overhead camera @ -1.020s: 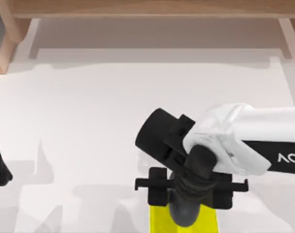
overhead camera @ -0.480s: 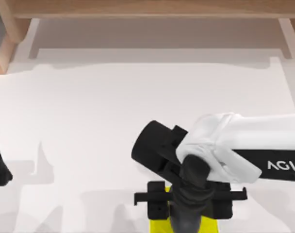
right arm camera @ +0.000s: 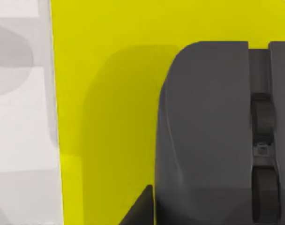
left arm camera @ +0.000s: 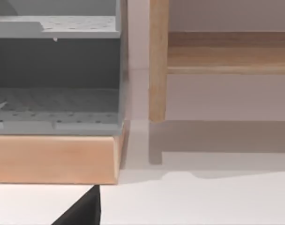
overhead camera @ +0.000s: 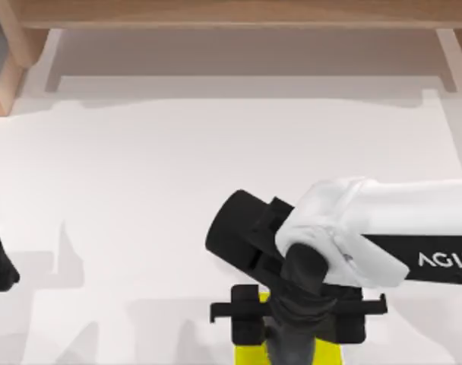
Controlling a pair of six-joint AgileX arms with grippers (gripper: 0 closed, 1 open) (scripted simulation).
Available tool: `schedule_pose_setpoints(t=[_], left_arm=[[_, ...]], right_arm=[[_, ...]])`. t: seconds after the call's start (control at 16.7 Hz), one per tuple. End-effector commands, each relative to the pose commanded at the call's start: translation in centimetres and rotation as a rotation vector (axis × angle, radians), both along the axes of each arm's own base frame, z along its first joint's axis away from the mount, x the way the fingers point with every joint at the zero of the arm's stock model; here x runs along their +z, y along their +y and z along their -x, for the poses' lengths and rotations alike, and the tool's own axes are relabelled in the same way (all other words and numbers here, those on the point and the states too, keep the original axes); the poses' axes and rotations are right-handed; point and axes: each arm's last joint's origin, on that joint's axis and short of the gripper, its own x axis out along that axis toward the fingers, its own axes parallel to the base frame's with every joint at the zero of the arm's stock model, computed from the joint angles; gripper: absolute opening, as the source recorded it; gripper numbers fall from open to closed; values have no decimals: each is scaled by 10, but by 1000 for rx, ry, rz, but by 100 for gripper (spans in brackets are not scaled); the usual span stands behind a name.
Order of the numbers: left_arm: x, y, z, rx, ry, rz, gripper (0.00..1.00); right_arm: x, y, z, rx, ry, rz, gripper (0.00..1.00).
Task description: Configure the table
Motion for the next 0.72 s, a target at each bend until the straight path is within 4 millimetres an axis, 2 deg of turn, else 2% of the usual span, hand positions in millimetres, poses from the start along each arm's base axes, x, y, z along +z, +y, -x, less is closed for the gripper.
schedule_pose_setpoints(t=[0.18, 0.72], left_arm=[[0, 0, 0, 0, 0, 0, 100], [0, 0, 0, 0, 0, 0, 100]], right_arm=[[0, 0, 0, 0, 0, 0, 98], [0, 0, 0, -2, -1, -1, 100]])
